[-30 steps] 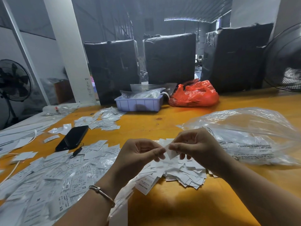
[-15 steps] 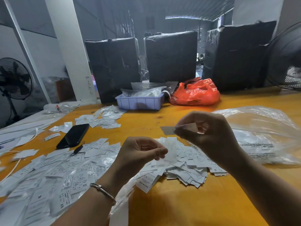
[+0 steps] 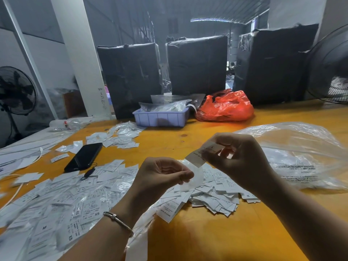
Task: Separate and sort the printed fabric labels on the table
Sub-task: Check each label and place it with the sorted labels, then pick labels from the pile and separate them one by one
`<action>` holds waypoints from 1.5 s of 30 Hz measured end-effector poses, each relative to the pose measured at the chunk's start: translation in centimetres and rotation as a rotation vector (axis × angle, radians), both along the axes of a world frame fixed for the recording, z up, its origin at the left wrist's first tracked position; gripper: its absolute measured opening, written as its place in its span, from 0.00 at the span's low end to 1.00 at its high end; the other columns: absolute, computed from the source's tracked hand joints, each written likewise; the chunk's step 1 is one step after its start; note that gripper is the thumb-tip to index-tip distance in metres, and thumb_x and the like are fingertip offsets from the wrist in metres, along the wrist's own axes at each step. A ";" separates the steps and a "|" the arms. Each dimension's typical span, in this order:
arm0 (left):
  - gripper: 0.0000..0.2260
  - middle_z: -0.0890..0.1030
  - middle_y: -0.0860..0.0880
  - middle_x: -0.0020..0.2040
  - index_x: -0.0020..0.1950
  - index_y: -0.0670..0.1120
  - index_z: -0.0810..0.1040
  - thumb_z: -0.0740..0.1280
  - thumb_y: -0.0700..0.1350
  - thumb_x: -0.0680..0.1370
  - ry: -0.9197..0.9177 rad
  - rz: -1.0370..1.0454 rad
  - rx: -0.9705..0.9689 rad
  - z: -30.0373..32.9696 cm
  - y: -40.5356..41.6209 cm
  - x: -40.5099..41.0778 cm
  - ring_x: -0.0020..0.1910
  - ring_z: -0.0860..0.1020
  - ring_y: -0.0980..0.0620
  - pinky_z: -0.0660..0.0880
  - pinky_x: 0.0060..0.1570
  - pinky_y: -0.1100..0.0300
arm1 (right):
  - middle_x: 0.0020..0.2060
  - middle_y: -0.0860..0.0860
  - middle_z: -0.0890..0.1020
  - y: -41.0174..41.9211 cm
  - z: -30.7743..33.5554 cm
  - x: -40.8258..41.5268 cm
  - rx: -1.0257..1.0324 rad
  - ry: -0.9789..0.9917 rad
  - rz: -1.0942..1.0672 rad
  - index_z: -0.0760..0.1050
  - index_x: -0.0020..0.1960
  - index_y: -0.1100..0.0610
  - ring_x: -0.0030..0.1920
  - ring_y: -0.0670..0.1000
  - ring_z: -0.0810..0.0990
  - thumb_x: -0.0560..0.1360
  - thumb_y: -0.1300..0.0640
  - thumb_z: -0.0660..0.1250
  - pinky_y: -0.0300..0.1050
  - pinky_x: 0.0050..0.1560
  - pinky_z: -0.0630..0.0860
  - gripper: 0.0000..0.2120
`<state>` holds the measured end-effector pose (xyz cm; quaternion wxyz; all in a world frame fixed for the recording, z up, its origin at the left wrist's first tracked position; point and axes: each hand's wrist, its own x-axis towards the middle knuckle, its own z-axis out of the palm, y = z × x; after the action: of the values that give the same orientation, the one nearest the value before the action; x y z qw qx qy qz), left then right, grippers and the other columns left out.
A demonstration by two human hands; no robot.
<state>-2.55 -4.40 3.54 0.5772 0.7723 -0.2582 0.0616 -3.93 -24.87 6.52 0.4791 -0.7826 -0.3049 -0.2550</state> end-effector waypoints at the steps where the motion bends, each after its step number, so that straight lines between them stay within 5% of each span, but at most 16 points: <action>1: 0.10 0.85 0.47 0.37 0.41 0.43 0.86 0.76 0.48 0.67 -0.002 -0.001 -0.001 0.0 0.0 0.0 0.36 0.82 0.52 0.79 0.40 0.63 | 0.33 0.50 0.83 0.0 0.0 0.0 -0.011 -0.005 -0.004 0.82 0.41 0.56 0.32 0.46 0.78 0.71 0.66 0.72 0.30 0.32 0.71 0.06; 8: 0.10 0.85 0.46 0.36 0.41 0.41 0.85 0.76 0.47 0.67 -0.002 0.009 -0.002 0.0 0.0 0.0 0.35 0.81 0.53 0.78 0.39 0.63 | 0.34 0.51 0.84 -0.1 0.4 -0.3 0.181 0.016 0.028 0.82 0.40 0.56 0.32 0.51 0.80 0.70 0.63 0.74 0.43 0.33 0.77 0.04; 14: 0.09 0.85 0.47 0.37 0.40 0.44 0.86 0.76 0.49 0.67 -0.001 0.013 -0.003 0.0 0.0 0.0 0.36 0.82 0.52 0.79 0.39 0.64 | 0.32 0.46 0.82 0.1 0.2 -0.3 0.078 -0.005 -0.006 0.81 0.40 0.53 0.31 0.43 0.79 0.70 0.65 0.73 0.32 0.32 0.73 0.07; 28: 0.09 0.85 0.47 0.37 0.41 0.45 0.86 0.75 0.49 0.67 0.002 -0.008 0.005 0.0 0.0 -0.1 0.36 0.83 0.50 0.79 0.39 0.63 | 0.30 0.48 0.81 0.0 -0.2 0.2 -0.074 -0.038 0.011 0.81 0.37 0.55 0.30 0.44 0.76 0.69 0.69 0.72 0.29 0.30 0.68 0.10; 36: 0.04 0.85 0.49 0.37 0.39 0.50 0.85 0.74 0.49 0.69 0.008 -0.038 0.064 -0.1 -0.1 0.0 0.36 0.82 0.50 0.79 0.39 0.63 | 0.30 0.53 0.80 -0.7 -0.5 0.8 0.009 0.163 0.093 0.81 0.36 0.56 0.30 0.50 0.75 0.69 0.66 0.72 0.44 0.31 0.71 0.06; 45: 0.09 0.85 0.45 0.38 0.42 0.41 0.85 0.74 0.47 0.69 0.027 -0.069 0.044 -0.2 -0.3 -0.1 0.36 0.82 0.48 0.79 0.39 0.61 | 0.36 0.56 0.83 -0.3 -0.7 0.8 -0.048 0.280 0.106 0.82 0.44 0.61 0.35 0.54 0.81 0.69 0.64 0.74 0.52 0.39 0.78 0.04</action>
<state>-2.61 -4.70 3.31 0.5655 0.7760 -0.2781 0.0253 -3.13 -25.18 5.80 0.5109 -0.8046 -0.2820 -0.1101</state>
